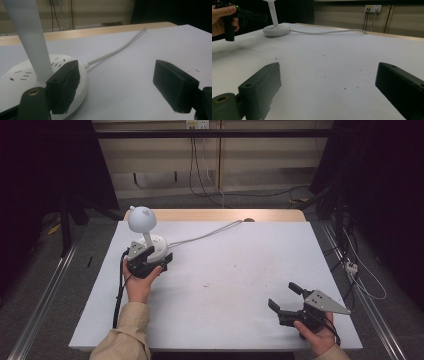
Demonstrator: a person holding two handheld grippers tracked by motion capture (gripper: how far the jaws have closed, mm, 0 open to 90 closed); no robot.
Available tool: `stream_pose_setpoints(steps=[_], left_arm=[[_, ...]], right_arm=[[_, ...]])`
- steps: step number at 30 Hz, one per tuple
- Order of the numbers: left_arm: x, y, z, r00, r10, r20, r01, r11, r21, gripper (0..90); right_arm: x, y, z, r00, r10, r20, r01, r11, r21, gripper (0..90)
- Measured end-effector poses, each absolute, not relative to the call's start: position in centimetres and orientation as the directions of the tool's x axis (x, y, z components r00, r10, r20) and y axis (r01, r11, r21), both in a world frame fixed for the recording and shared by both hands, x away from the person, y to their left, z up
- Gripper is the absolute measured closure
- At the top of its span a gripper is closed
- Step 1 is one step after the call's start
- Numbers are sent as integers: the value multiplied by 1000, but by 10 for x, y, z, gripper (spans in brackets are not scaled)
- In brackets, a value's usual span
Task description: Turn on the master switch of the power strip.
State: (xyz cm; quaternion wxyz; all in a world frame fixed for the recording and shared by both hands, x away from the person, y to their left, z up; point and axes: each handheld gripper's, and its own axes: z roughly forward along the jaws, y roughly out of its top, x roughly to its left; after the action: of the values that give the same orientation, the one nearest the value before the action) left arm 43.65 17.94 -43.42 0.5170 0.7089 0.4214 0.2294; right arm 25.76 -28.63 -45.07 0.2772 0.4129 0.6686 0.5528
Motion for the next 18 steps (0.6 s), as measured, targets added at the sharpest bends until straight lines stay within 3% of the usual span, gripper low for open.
stream_pose_setpoints(steps=[18], left_arm=[[442,177,-438,517,853,-75,361,-138,922,326]], right_arm=[[258,-286,-450,-507,858,89,245,44,969,59]])
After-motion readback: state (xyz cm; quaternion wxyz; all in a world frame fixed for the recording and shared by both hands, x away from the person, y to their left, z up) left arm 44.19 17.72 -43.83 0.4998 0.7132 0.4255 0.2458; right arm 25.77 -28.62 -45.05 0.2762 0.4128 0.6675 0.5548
